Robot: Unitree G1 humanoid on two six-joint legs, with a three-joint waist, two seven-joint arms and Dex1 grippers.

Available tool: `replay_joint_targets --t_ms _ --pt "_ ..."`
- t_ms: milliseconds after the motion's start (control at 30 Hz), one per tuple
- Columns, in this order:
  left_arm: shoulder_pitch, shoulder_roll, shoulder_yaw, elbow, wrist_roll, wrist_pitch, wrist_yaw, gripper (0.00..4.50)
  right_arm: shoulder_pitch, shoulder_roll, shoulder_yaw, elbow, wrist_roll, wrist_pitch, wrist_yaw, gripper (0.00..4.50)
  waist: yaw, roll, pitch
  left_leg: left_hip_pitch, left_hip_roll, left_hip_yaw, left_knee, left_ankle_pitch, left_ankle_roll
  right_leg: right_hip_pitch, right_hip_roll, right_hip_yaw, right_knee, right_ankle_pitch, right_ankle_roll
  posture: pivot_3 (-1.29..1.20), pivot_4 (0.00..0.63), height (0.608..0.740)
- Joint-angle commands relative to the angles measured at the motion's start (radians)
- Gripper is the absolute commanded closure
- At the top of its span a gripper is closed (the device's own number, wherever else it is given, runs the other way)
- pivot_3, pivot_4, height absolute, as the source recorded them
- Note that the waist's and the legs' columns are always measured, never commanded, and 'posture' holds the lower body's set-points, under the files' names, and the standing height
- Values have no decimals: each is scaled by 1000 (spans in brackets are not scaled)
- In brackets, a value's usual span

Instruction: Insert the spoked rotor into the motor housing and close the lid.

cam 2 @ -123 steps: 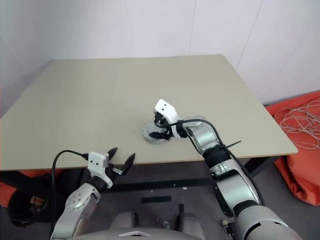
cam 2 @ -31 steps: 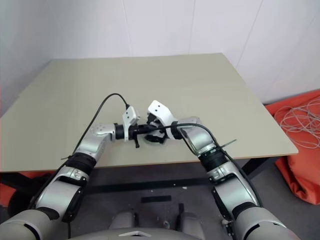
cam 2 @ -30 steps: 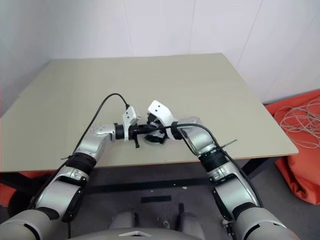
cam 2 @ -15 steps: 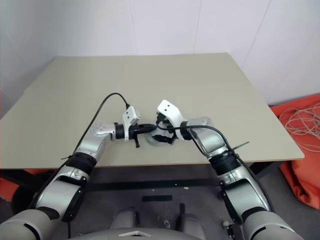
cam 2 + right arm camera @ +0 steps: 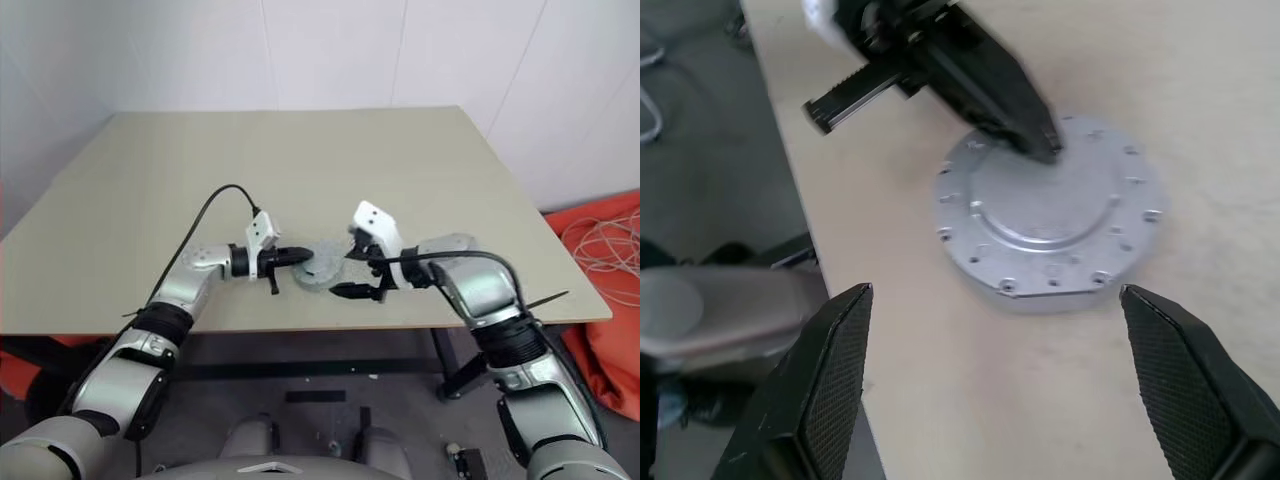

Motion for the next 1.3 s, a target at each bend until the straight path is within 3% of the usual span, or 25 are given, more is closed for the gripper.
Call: replay_joint_targets --t_ms 33,167,400,1300 --pt "-13 0 -6 19 17 -8 -5 4500 -52 84 -126 70 18 118 -192 41 -2 0 0 0 0 0 0 0 0 0 0 0 0 0 0 0 0 740" --pt "-21 -5 -7 28 19 -13 -8 4500 -112 249 -319 133 63 375 -417 41 -1 1 0 0 0 0 0 1 -2 -1 0 0 1 -2 -4 0 0 740" --pt "-27 -1 -7 39 23 -21 -14 4500 -177 380 -490 131 119 776 -546 41 18 1 0 -1 0 0 -1 1 -2 -3 0 -1 1 0 0 0 0 740" --pt "-19 6 -8 21 22 -7 -19 4500 -191 452 -696 372 377 787 -817 41 20 2 0 -1 0 3 -2 1 -2 -2 0 -1 1 0 0 0 0 740"
